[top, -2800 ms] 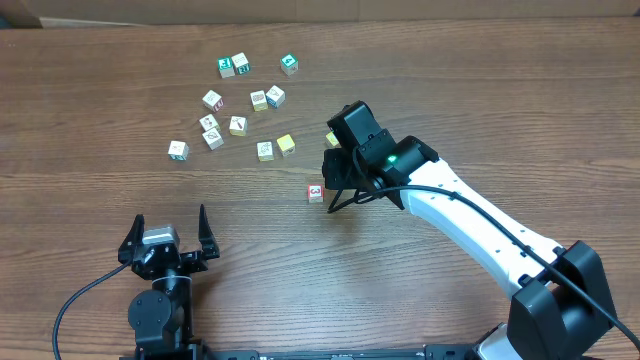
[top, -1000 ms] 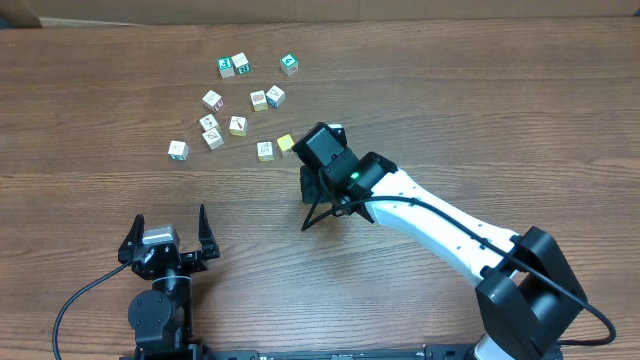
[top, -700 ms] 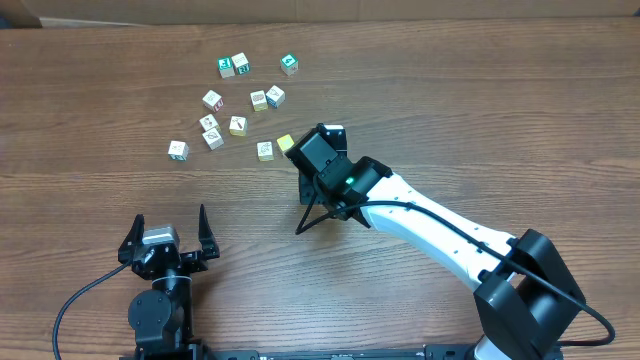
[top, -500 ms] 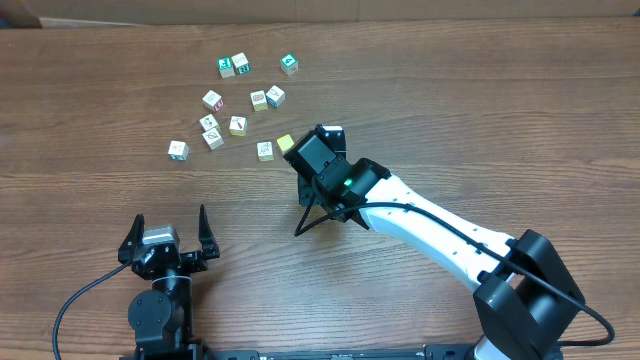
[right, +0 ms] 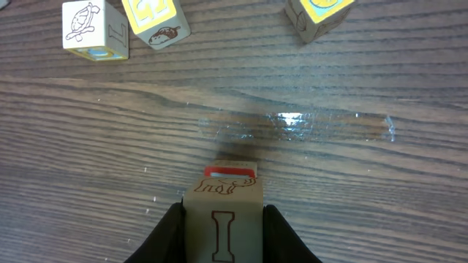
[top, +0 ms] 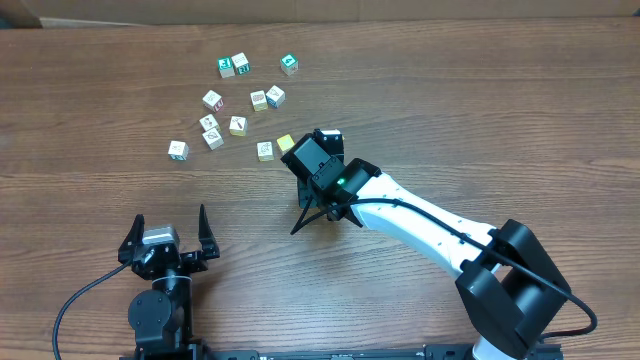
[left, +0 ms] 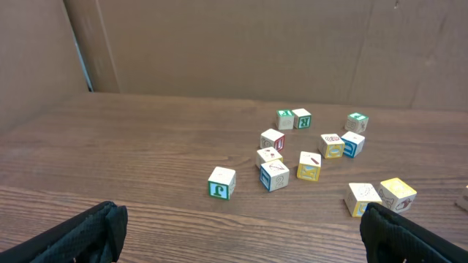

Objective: Form a tower
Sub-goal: 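Lower the white I block onto the top of the red 3 block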

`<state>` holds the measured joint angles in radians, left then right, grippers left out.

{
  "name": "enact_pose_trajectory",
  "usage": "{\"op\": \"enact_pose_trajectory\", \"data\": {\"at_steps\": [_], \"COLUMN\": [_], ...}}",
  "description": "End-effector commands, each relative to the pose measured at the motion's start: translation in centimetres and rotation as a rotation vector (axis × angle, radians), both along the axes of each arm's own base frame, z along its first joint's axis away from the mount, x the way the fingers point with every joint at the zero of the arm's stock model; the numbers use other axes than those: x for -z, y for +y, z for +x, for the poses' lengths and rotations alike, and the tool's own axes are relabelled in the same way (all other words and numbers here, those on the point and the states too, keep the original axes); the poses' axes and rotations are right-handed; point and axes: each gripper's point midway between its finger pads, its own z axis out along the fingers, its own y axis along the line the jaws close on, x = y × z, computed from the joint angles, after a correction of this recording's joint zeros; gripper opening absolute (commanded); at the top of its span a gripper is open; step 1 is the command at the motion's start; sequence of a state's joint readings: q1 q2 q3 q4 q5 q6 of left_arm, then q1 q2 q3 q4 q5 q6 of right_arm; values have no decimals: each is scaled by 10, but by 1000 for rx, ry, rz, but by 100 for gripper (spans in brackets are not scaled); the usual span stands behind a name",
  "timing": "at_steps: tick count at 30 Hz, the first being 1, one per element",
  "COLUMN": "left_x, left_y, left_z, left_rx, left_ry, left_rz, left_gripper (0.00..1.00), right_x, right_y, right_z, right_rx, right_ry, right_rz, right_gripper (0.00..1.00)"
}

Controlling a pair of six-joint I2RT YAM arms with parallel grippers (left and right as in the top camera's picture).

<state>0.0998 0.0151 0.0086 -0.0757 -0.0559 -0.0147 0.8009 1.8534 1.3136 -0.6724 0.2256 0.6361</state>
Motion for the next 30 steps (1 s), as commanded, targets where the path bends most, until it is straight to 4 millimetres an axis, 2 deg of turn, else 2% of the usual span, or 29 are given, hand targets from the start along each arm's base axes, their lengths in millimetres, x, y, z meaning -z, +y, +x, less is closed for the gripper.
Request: {"op": "enact_pose_trajectory", "data": {"at_steps": [1, 11, 23, 30], "left_x": [-1, -1, -1, -1], "left_y": [-1, -1, -1, -1], "left_z": [0, 0, 0, 0], "left_rx": [5, 5, 5, 5], "left_ry": [-5, -5, -5, -5], "left_rz": [23, 23, 23, 23], "left_gripper": [100, 99, 100, 100], "right_x": [-5, -3, 18, 18], "right_y": [6, 6, 7, 9], "right_z": [7, 7, 9, 9], "right_rx": [-3, -3, -4, -6], "right_ry": [-36, -32, -9, -11], "right_rz": [1, -3, -27, -20], "right_gripper": [18, 18, 18, 18]}}
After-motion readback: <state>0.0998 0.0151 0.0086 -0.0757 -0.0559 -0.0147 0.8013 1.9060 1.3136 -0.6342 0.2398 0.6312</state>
